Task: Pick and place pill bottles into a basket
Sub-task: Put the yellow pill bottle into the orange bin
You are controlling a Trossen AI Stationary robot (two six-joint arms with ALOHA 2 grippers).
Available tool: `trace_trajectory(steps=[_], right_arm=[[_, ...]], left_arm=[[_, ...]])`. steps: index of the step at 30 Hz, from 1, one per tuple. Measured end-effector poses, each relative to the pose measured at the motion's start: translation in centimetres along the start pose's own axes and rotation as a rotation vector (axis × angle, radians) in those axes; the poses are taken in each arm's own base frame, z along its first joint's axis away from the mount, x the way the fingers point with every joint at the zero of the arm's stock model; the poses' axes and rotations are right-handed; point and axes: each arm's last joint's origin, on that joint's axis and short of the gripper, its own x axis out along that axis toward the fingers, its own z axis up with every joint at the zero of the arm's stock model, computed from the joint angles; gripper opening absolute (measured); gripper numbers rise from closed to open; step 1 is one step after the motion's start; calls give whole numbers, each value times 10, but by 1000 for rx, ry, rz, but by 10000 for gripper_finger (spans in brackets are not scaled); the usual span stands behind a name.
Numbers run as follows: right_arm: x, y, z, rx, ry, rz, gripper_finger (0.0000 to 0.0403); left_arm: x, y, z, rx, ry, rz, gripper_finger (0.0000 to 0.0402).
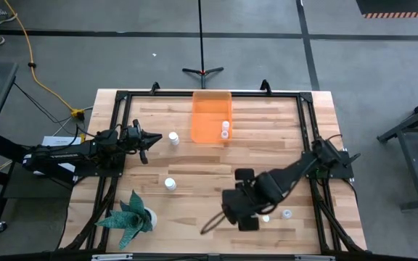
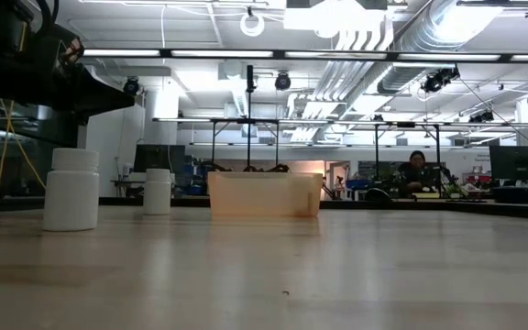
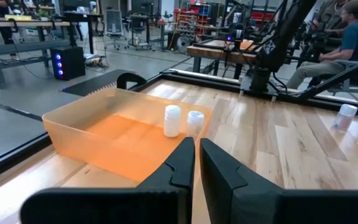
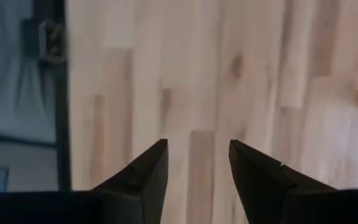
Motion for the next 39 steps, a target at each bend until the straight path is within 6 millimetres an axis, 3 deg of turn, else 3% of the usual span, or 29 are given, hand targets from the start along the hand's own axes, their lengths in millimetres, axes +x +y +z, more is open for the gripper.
trace_trajectory(steps=[4,9,16,21,29,35,39], right_arm=[[-2,10,-5,-93,-11,-13,162],[-1,4,-1,-111,-45,-76,164],[-2,-3,26,-86,-297,-119,155],[12,-7,20,-52,-176,-98,147],[51,-2,-29,155,-23,-89,143],[39,11,-76,255,-118,20,144],[48,27,-116,250,-148,61,147]], left_arm=[[0,0,0,-1,-4,0,63],[0,0,0,4,3,1,63],[0,0,-1,5,8,4,62],[0,0,-1,5,8,0,63],[0,-1,-1,6,14,-23,62],[0,-1,-1,6,15,-26,63],[0,-1,-1,6,16,-27,62]])
